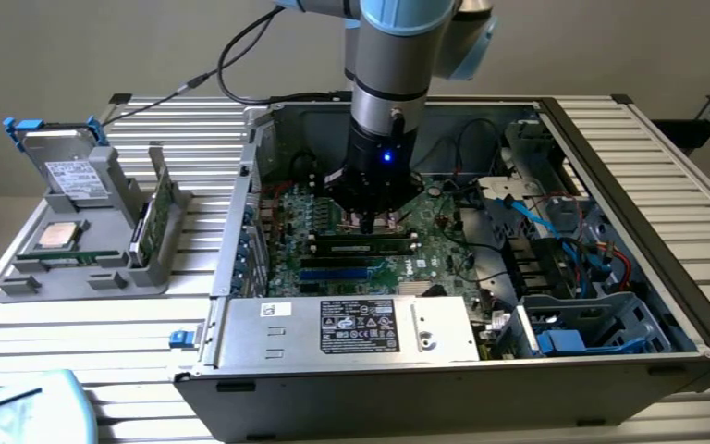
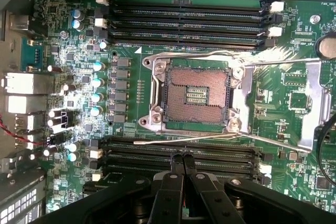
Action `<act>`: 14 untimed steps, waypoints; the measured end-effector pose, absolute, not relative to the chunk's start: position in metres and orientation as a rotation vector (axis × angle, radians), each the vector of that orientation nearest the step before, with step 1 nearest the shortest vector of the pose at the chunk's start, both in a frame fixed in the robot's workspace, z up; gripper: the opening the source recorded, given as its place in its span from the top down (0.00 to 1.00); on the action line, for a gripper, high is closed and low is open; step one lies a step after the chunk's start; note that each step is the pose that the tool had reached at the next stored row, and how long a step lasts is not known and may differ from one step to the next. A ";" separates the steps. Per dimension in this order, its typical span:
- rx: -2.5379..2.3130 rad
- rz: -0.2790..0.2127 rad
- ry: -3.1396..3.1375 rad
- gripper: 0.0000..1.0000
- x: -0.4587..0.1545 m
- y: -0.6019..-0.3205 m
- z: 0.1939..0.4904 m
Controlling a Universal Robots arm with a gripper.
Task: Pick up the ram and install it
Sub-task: 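Press down the ram until it locks into place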
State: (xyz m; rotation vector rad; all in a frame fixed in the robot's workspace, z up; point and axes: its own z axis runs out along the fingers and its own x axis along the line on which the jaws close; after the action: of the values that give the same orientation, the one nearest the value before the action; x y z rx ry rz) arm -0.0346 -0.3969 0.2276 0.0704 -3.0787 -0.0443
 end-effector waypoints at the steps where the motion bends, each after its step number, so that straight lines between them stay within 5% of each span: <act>1: 0.070 -0.044 -3.079 0.90 -0.035 -0.397 0.228; 14: 0.069 -0.044 -3.079 0.90 -0.036 -0.406 0.233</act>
State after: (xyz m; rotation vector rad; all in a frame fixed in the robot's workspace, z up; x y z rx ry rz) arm -0.0361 -0.4064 0.2325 0.0692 -3.0789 -0.0445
